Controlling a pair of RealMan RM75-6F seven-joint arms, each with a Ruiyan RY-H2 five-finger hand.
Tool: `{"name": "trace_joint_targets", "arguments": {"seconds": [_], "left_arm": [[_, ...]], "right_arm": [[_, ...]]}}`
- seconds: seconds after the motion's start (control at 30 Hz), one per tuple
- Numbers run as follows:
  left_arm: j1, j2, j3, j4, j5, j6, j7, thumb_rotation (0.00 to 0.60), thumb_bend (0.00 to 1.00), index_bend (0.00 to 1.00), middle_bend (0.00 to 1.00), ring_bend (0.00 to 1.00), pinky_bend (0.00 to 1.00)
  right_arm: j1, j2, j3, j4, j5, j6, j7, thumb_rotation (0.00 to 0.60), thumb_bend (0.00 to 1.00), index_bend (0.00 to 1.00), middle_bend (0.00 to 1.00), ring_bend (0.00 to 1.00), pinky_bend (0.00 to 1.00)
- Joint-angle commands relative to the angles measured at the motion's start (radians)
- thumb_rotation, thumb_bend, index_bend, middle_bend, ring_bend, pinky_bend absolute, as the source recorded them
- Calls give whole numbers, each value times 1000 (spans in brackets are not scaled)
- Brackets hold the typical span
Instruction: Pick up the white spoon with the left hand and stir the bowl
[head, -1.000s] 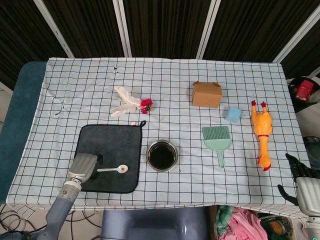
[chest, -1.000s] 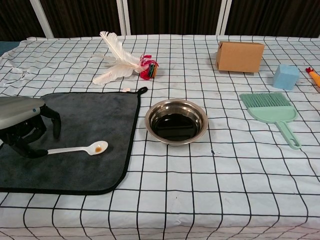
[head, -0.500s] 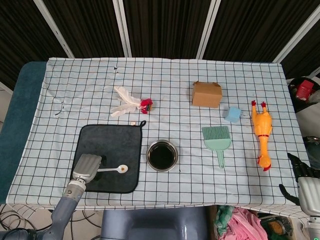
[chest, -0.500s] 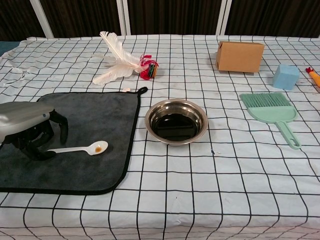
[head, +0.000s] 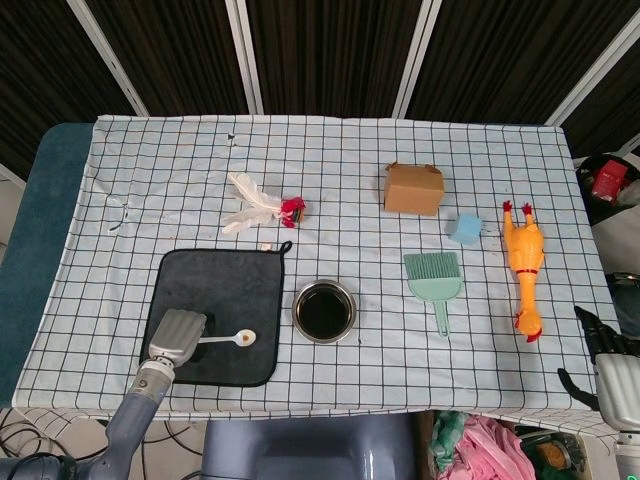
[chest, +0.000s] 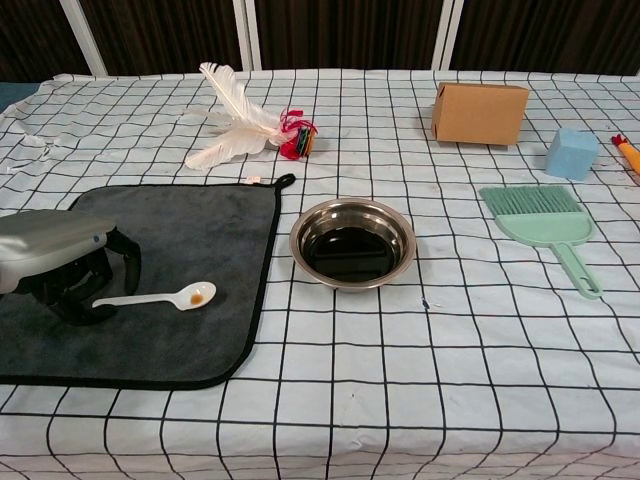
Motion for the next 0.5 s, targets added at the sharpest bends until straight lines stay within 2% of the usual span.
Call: {"name": "trace_joint_targets", "arguments": {"seconds": [0.03,0.5], "left_arm": [[-4,-2,0,2,-3,1,-3,600,384,483,836,806,817],[-14,-3,16,10,-4,10,-12,600,389,511,842,808,817]], "right_arm": [[-1,0,0,-1,0,-1,0,600,221,0,113,186,256],[-2,-2,4,0,1,-8,-4,600,221,0,113,186,256]]}}
